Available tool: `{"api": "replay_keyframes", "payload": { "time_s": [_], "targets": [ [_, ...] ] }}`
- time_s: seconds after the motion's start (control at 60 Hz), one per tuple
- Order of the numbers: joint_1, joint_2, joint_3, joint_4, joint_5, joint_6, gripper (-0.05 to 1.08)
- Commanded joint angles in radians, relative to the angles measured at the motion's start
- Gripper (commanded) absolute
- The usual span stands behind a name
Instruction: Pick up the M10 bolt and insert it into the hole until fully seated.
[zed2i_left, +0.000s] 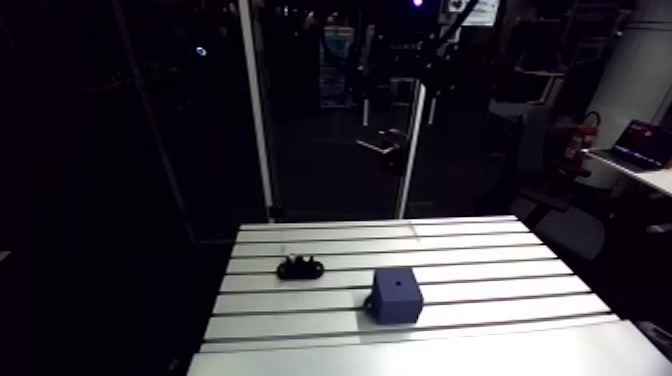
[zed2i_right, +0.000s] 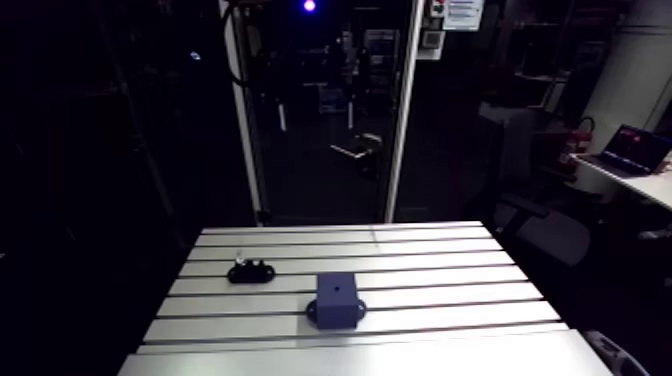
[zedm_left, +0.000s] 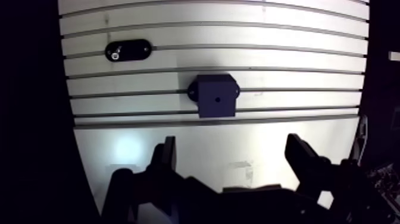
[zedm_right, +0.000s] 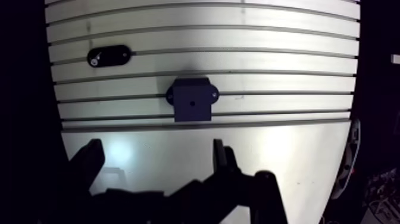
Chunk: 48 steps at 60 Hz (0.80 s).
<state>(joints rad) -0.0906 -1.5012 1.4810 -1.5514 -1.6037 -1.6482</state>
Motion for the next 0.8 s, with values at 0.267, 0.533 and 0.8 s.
{"api": "replay_keyframes", "payload": {
  "time_s": [0.267,0.533,0.8],
  "targets": [
    [0.020,0.002,0.061,-0.057,0.005,0.018,0.00],
    [0.020,0.000,0.063,-0.057,0.005,0.018,0.00],
    [0.026,0.000,0.088,-0.087,0.015,0.032,0.00]
  ]
}}
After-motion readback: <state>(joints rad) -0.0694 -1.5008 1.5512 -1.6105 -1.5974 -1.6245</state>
